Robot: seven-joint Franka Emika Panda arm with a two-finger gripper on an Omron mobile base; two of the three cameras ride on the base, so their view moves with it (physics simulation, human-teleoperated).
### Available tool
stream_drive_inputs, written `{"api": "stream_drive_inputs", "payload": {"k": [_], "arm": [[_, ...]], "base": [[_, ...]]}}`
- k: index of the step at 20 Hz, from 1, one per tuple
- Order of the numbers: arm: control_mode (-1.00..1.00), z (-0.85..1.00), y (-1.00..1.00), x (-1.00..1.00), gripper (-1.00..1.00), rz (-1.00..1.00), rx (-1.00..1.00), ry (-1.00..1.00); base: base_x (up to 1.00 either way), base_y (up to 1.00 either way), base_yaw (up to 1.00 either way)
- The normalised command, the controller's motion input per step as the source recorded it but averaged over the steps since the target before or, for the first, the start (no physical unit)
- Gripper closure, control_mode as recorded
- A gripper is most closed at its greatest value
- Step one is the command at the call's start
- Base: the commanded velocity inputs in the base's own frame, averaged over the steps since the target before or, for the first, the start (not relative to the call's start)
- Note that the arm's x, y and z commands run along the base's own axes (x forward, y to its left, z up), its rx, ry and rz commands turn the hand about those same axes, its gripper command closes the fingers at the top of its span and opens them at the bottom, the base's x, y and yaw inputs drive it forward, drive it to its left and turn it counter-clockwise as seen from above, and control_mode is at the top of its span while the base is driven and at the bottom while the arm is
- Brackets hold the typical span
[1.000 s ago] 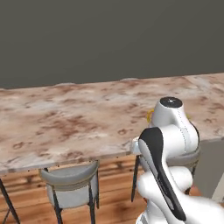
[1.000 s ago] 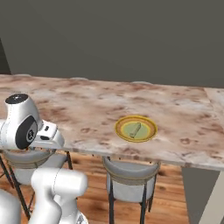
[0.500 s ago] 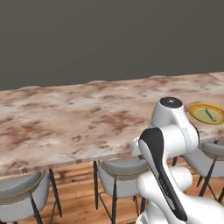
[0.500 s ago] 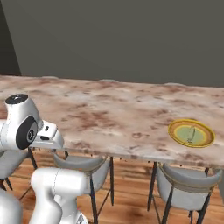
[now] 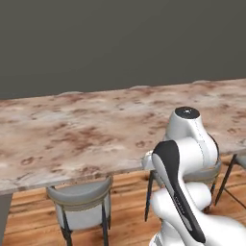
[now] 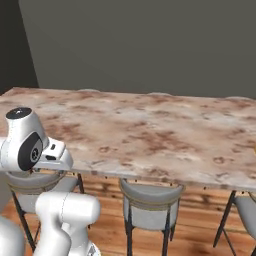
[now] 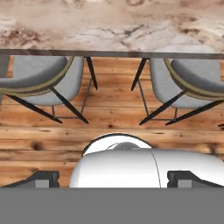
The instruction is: Retrieve the butter from the fridge and place it on a plate on the dining table. Then retrieve the butter knife by the fridge and place it near the plate.
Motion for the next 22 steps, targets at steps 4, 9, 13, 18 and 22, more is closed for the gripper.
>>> {"api": "stream_drive_inputs", "payload": {"k": [4, 9, 13, 18, 22], "arm": [[1.00, 0.00, 0.00, 0.00, -1.00, 0.00, 0.00, 0.00], [1.00, 0.00, 0.00, 0.00, -1.00, 0.00, 0.00, 0.00], [1.00, 0.00, 0.00, 0.00, -1.00, 0.00, 0.00, 0.00], [1.00, 0.00, 0.00, 0.00, -1.00, 0.00, 0.00, 0.00], [1.00, 0.00, 0.00, 0.00, -1.00, 0.00, 0.00, 0.00]], "base": [[-0.26, 0.81, 0.00], [-0.38, 0.82, 0.00], [-0.34, 0.91, -0.04], [-0.01, 1.00, -0.15], [-0.06, 0.98, -0.10]]}}
